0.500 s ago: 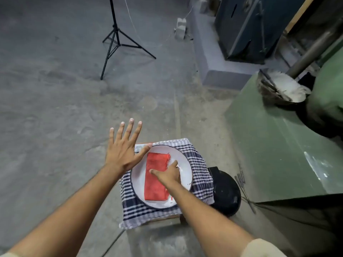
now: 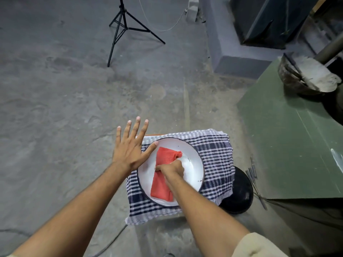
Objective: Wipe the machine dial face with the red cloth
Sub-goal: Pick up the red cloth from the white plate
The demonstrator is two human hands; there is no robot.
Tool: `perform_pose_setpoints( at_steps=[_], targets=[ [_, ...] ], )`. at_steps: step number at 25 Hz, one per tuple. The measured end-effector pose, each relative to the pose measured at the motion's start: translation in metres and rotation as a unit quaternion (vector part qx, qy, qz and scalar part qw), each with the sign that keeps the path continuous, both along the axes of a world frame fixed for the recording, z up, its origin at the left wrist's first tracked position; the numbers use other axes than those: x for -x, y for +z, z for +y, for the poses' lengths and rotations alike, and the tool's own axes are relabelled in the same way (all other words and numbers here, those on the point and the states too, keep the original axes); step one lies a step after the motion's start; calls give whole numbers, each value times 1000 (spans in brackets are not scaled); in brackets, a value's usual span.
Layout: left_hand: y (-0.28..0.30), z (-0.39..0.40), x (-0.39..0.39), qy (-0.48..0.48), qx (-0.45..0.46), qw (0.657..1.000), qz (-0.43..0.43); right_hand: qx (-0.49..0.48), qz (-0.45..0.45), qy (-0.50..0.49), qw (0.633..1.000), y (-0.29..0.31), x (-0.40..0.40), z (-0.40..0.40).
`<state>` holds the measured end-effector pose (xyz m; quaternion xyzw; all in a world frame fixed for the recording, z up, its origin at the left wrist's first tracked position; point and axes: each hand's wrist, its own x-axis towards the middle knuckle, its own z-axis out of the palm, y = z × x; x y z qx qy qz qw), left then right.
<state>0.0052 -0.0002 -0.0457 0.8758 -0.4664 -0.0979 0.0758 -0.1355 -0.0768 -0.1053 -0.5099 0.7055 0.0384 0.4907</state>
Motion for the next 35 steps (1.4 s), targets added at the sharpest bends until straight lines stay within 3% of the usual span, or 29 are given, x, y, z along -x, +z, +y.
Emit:
perform_pose_setpoints(
  at_steps=[3, 7, 9, 10, 17, 24, 32, 35],
  targets=[
    [13, -9, 2, 9, -5, 1000, 10, -93, -200, -156, 963, 10, 14, -9],
    [39, -30, 4, 29, -4, 999, 23, -232, -476, -291, 797, 28, 51, -34],
    [54, -39, 7, 31, 3, 999, 22, -233, -569, -310, 725, 39, 70, -39],
    [63, -44, 10, 26, 6, 999, 17, -218, -602, -301, 706, 46, 77, -39],
    [120, -69, 27, -5, 20, 1000, -19, -163, -744, -204, 615, 107, 84, -34],
    [190, -106, 64, -72, 38, 994, -77, -104, -766, -213, 598, 176, 148, -78],
    [282, -189, 190, -202, 95, 970, -95, 7, -829, -197, 523, 277, 300, -122],
    [326, -223, 279, -269, 134, 949, -95, 78, -841, -206, 494, 311, 394, -128]
  ],
)
